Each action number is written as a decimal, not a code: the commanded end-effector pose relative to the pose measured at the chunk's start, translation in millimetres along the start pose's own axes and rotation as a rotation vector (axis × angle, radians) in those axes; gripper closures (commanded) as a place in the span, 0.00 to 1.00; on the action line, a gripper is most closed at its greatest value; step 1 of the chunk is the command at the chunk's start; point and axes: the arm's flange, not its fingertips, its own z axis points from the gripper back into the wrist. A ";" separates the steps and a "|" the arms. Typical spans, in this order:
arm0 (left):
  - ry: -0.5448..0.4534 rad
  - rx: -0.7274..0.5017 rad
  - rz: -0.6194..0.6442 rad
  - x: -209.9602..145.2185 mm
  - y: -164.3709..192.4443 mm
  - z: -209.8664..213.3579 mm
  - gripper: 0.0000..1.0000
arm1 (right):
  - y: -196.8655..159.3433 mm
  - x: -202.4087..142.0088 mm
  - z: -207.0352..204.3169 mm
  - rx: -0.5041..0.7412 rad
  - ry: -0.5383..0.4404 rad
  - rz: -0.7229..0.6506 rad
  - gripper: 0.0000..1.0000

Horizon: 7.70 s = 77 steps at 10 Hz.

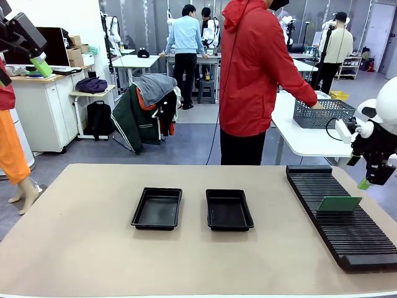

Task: Inspect and transfer BCBs to ESD trays.
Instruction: Pick up the Blank PCB from the PCB Rack and place it in the left ESD tray.

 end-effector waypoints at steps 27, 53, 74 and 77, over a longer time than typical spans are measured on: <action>0.000 0.000 0.001 -0.6 0.1 -0.1 0.00 | -17.9 -21.5 -114.5 -0.003 0.014 0.082 0.19; 0.000 0.000 0.001 -0.6 0.1 -0.1 0.00 | -24.3 -14.1 82.5 0.056 0.101 0.093 0.99; 0.000 0.000 0.001 -0.6 0.1 -0.1 0.00 | -28.6 -24.7 171.0 0.040 0.066 0.080 0.99; 0.000 0.000 0.001 -0.6 0.1 -0.1 0.00 | -23.9 -3.8 167.8 0.077 -0.014 -0.065 0.97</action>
